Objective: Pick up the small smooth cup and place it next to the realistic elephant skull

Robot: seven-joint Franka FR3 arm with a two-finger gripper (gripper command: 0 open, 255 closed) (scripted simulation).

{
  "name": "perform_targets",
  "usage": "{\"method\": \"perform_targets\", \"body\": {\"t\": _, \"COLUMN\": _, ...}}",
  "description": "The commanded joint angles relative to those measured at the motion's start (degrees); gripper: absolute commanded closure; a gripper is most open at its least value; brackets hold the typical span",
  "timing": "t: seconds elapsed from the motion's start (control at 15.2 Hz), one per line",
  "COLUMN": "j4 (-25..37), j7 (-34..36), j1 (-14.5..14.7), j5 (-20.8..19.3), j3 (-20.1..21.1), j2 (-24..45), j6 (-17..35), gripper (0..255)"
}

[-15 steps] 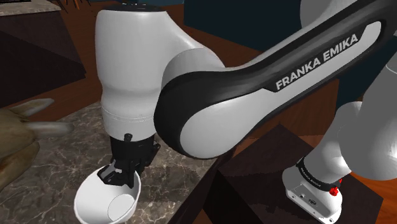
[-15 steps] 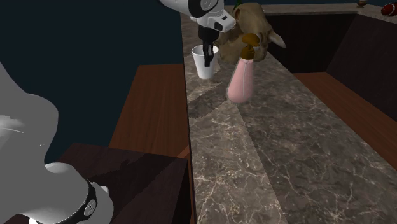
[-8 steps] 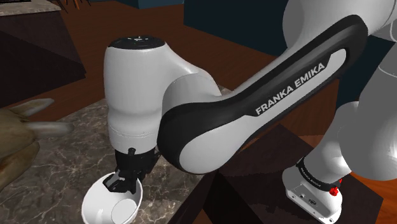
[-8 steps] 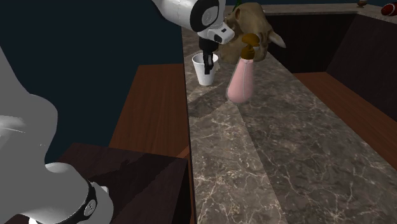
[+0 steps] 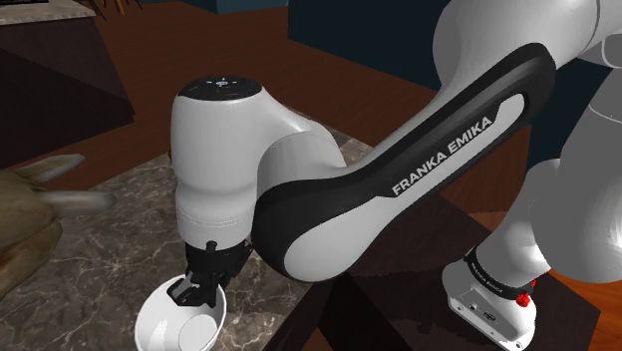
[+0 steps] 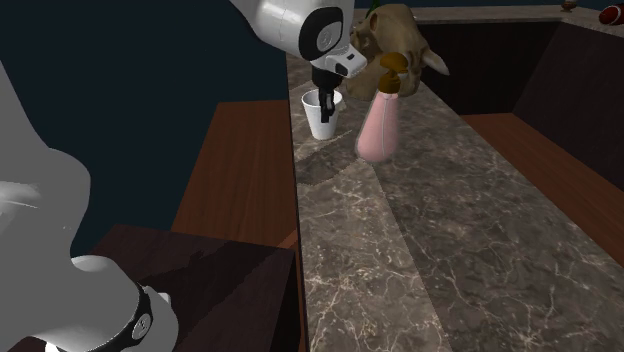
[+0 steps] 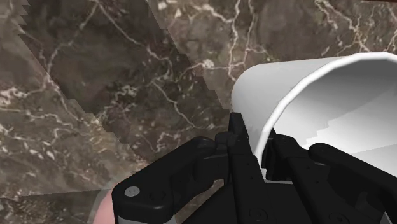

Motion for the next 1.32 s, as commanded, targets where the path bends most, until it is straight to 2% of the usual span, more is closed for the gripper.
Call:
{"method": "perform_targets", "body": {"t": 0.0, "j4": 0.00, "j7": 0.00, "j1": 0.00, "j5": 0.00, "j3": 0.00, "j2": 0.00, "j6": 0.02, "gripper": 255}}
{"method": "perform_targets", "body": {"t": 0.07, "j4": 0.00, "j7": 0.00, "j1": 0.00, "j5": 0.00, "j3": 0.00, "j2": 0.00, "j6": 0.02, "gripper": 255}}
{"method": "perform_targets", "body": {"t": 0.13, "j4": 0.01, "j7": 0.01, "j1": 0.01, "j5": -0.01, "j3": 0.00, "j2": 0.00, "j6": 0.02, "gripper": 0}}
{"method": "perform_targets", "body": {"t": 0.46, "j4": 0.01, "j7": 0.01, "j1": 0.01, "j5": -0.01, "j3": 0.00, "j2": 0.00, "j6": 0.02, "gripper": 0}}
{"method": "perform_targets", "body": {"t": 0.73, "j4": 1.47, "j7": -2.78, "j1": -2.08, "j5": 4.11, "j3": 0.96, "j2": -5.55, "j6": -6.26, "gripper": 0}}
{"method": "perform_targets", "body": {"t": 1.25, "j4": 1.47, "j7": -2.79, "j1": -2.03, "j5": 4.12, "j3": 0.91, "j2": -5.55, "j6": -6.26, "gripper": 0}}
